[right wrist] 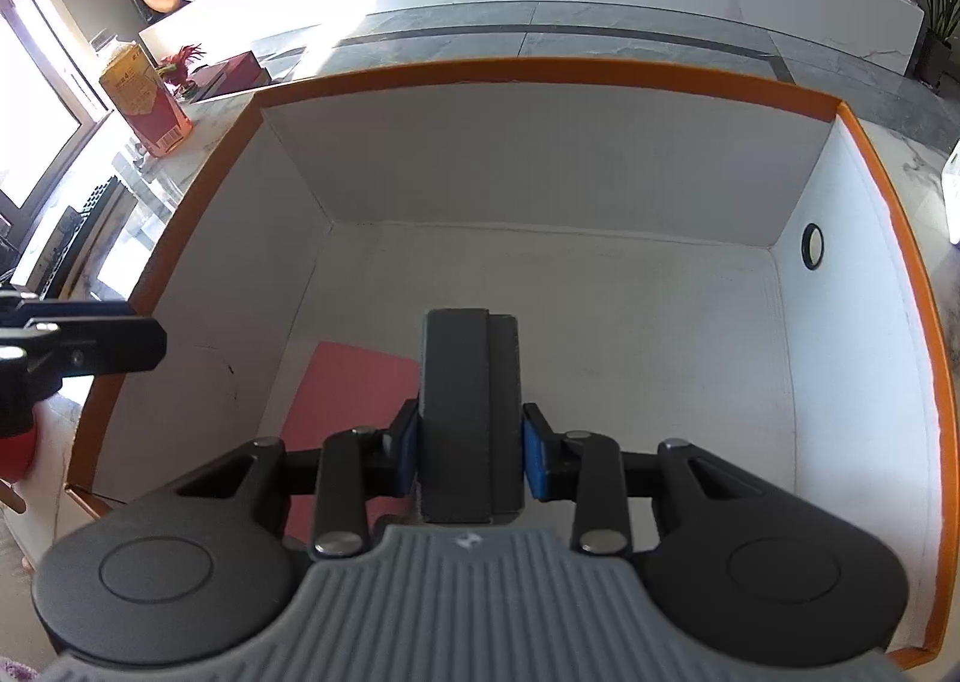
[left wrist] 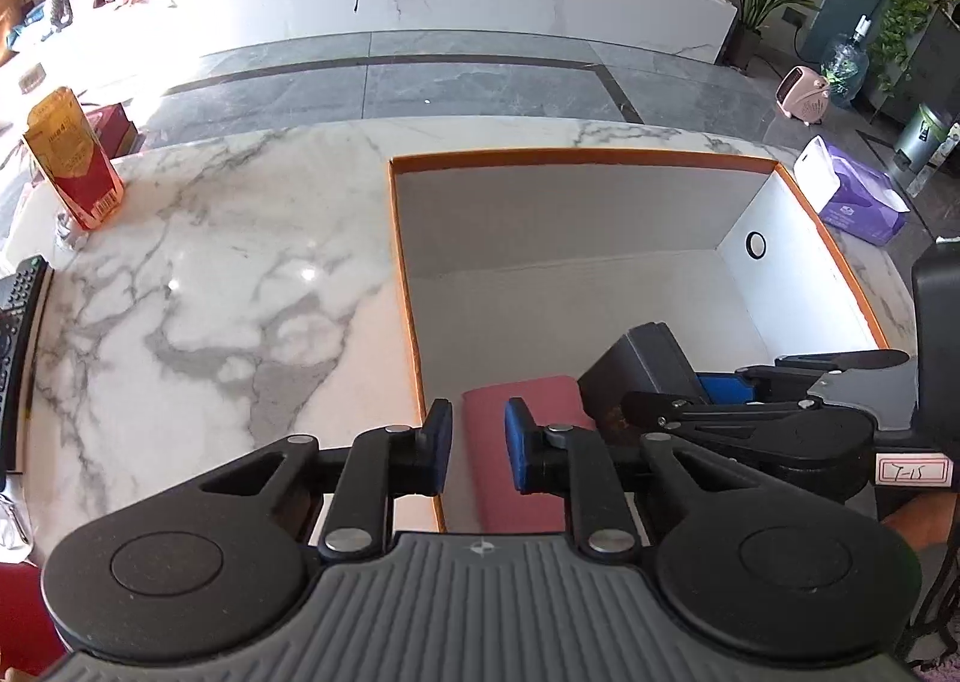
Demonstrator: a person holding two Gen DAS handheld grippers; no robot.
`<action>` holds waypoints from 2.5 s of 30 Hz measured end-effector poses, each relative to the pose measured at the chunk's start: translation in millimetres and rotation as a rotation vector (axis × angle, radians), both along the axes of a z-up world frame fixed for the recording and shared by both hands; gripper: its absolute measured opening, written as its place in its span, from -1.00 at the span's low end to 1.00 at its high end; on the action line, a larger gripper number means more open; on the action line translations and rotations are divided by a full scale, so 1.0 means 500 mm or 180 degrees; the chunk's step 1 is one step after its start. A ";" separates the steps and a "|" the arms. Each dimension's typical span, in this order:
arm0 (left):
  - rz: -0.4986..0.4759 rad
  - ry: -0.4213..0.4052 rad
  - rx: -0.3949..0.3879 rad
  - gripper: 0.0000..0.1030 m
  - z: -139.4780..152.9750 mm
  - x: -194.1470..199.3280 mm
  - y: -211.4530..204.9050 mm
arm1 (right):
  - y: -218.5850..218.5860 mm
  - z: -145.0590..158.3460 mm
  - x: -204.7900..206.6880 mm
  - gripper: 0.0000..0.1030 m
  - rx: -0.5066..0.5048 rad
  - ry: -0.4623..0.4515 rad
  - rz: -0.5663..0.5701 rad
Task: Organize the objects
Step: 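Release the pink wallet in the box while the right gripper lowers the black box beside it, then grasp the small brown cardboard box with the left gripper while the right gripper reaches the picture card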
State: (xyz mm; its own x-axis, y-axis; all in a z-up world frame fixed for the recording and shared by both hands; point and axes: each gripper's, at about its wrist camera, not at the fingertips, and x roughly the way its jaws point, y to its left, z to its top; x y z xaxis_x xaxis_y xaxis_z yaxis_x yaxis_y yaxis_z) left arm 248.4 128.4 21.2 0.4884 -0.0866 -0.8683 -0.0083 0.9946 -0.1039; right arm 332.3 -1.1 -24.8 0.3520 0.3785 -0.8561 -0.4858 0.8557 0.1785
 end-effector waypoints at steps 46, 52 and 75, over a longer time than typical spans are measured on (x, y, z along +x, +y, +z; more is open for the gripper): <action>-0.0104 0.0020 -0.0349 -0.80 -0.027 -0.014 0.007 | -0.026 -0.010 0.044 0.03 -0.0186 0.0714 0.0063; -0.0111 0.0009 -0.0372 -0.81 -0.024 -0.019 0.003 | -0.025 -0.023 0.041 -0.01 0.0009 0.0970 -0.0016; 0.0051 -0.0178 -0.0350 0.05 -0.021 -0.227 -0.052 | -0.150 0.143 -0.250 0.00 0.0348 -0.0570 0.0126</action>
State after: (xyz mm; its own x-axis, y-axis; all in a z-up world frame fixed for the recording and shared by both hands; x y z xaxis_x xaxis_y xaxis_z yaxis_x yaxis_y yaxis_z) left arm 135.1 102.4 10.6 0.5378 -0.1717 -0.8254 -0.0153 0.9769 -0.2132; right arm 207.1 -76.2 46.6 0.4779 0.4822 -0.7342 -0.5510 0.8155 0.1770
